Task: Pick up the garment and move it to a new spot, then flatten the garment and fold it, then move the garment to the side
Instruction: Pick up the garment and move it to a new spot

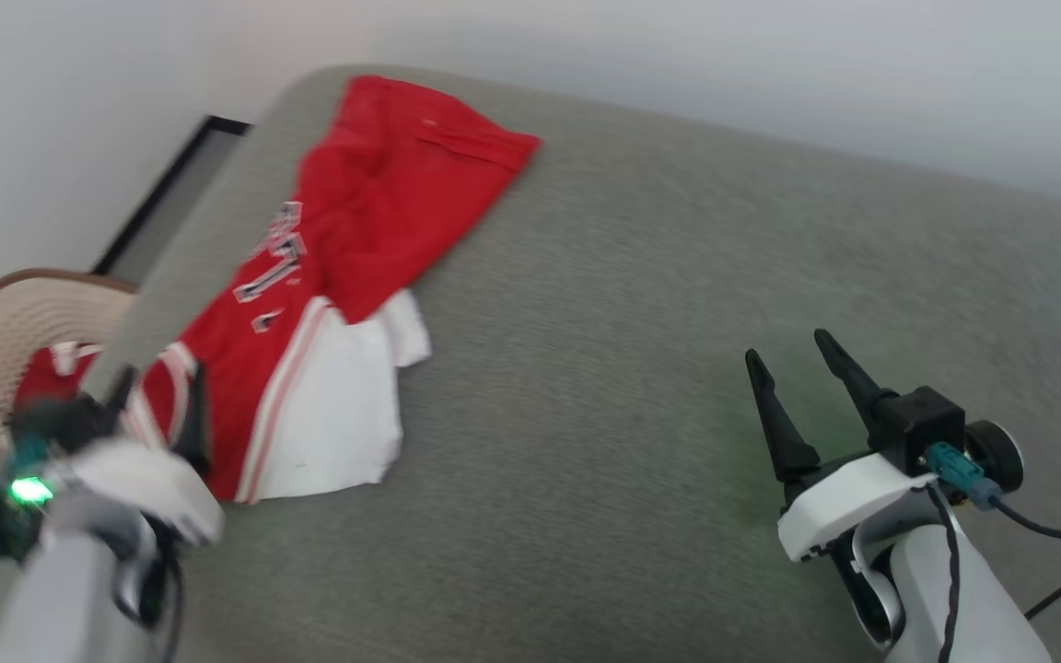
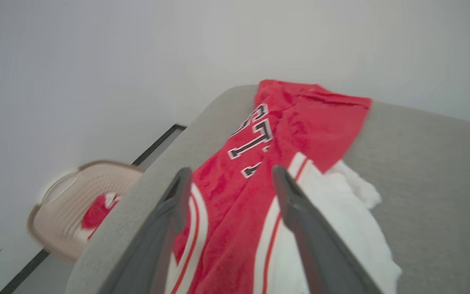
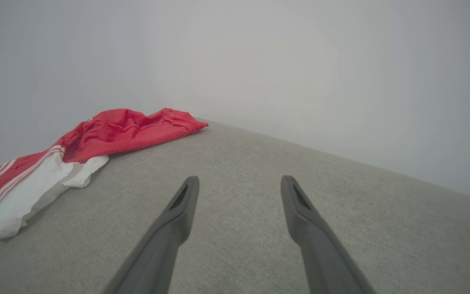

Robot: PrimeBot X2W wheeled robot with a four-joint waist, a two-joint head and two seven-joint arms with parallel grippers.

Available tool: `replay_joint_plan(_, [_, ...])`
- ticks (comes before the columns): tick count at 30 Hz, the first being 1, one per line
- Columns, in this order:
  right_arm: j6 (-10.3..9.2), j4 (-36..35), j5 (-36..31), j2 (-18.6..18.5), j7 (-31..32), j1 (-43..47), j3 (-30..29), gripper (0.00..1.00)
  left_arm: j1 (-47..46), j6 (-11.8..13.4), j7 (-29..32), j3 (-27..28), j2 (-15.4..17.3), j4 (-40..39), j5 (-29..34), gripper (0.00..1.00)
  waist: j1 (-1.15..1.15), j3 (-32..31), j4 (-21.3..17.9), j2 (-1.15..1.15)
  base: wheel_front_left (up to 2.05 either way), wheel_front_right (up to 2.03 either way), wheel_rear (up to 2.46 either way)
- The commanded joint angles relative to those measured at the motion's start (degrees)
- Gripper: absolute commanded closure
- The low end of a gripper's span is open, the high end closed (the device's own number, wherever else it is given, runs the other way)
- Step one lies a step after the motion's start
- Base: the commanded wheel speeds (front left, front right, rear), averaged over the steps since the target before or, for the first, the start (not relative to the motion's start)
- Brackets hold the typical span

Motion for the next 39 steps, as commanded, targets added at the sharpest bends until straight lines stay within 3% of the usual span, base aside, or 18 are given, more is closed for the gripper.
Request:
replay_joint_plan(1, [0.00, -0.23, -0.21, 0.05, -0.27, -0.89, -0.01, 0.00, -2.36, -0.07, 2.53, -0.97, 1.36, 2.52, -2.45, 0.00, 0.00, 2.84, -3.34, 0.00, 0.00, 0.00, 0.00])
replay_joint_plan(6, [0.00, -0.52, -0.34, 0.26, -0.27, -1.68, -0.50, 0.00, -9.64, -0.02, 14.57, -9.63, 9.28, 10.71, -10.74, 0.00, 0.00, 5.74, -6.77, 0.00, 0.00, 0.00, 0.00])
replay_joint_plan(11, [0.00, -1.23, -0.65, 0.60, -0.27, -3.08, -0.45, 0.00, -13.24, -0.03, 26.31, -15.30, 14.29, 15.17, -19.36, 0.00, 0.00, 8.89, -9.60, 0.00, 0.00, 0.00, 0.00])
replay_joint_plan(18, [0.00, -2.08, -1.37, 0.51, -0.27, -5.54, -0.14, 0.00, -15.51, -0.05, 38.78, -20.27, 15.44, 17.07, -30.07, 0.00, 0.00, 13.97, -12.04, 0.00, 0.00, 0.00, 0.00])
replay_joint_plan(24, [0.00, -2.17, -1.52, 0.72, -0.27, -7.39, 0.83, 0.00, -15.24, -0.20, 43.53, -23.36, 14.31, 17.93, -35.17, 0.00, 0.00, 16.11, -13.59, 0.00, 0.00, 0.00, 0.00])
replay_joint_plan(25, [0.00, -2.14, -1.54, 0.83, -0.27, -7.57, 0.93, 0.00, -14.90, -0.25, 43.95, -24.13, 13.93, 17.45, -36.23, 0.11, 0.00, 16.22, -13.82, 0.00, 0.00, 0.00, 0.00])
replay_joint_plan(26, [0.00, -2.19, -1.64, 0.94, -0.27, -7.70, 0.90, 0.00, -14.58, -0.29, 44.17, -24.86, 13.59, 16.78, -36.94, 0.38, 0.00, 16.23, -13.94, 0.00, 0.00, 0.00, 0.00])
replay_joint_plan(27, [0.00, -2.21, -1.69, 1.04, -0.27, -7.75, 0.89, 0.00, -14.21, -0.37, 44.30, -25.50, 13.42, 15.96, -38.15, 1.00, 0.00, 16.11, -14.05, 0.00, 0.00, 0.00, 0.00])
replay_joint_plan(30, [0.00, -2.07, -1.76, 1.39, -0.27, -7.30, 0.85, 0.00, -14.13, -0.40, 42.27, -26.25, 14.71, 14.20, -40.47, 1.00, 0.00, 15.04, -14.12, 0.00, 0.00, 0.00, 0.00])
replay_joint_plan(35, [0.00, -1.51, -0.90, 1.92, -0.27, -6.02, 1.00, 0.00, -16.42, -0.40, 35.13, -26.43, 19.21, 11.12, -41.98, 1.00, 0.00, 11.41, -14.17, 0.00, 0.00, 0.00, 0.00])
replay_joint_plan(39, [0.00, -1.19, -0.20, 2.40, -0.27, -4.67, 0.95, 0.00, -17.03, -0.11, 33.08, -26.48, 22.84, 8.25, -43.89, 1.00, 0.00, 8.00, -14.50, 0.00, 0.00, 0.00, 0.00])
